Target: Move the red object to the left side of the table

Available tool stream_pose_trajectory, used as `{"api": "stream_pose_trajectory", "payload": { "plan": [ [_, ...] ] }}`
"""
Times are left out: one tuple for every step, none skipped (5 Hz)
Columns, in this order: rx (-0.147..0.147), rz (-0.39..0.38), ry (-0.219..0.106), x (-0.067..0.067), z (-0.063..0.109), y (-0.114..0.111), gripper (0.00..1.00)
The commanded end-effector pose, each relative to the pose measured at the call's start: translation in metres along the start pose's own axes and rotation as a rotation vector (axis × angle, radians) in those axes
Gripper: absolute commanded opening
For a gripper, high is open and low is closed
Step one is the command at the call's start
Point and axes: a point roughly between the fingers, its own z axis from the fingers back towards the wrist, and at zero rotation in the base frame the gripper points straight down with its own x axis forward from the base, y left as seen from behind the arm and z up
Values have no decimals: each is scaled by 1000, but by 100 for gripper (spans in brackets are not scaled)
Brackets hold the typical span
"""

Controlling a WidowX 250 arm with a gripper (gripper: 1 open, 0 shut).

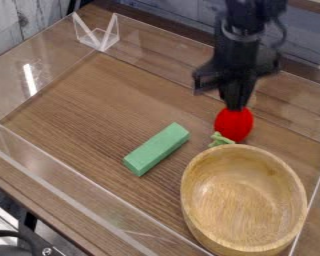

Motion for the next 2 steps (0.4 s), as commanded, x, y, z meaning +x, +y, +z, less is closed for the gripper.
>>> {"api": "stream_pose_trajectory", "payload": {
  "plan": [
    [-114, 34, -49, 28, 49, -4, 0],
    [-110, 55, -61, 30, 46, -2, 0]
  ]
}}
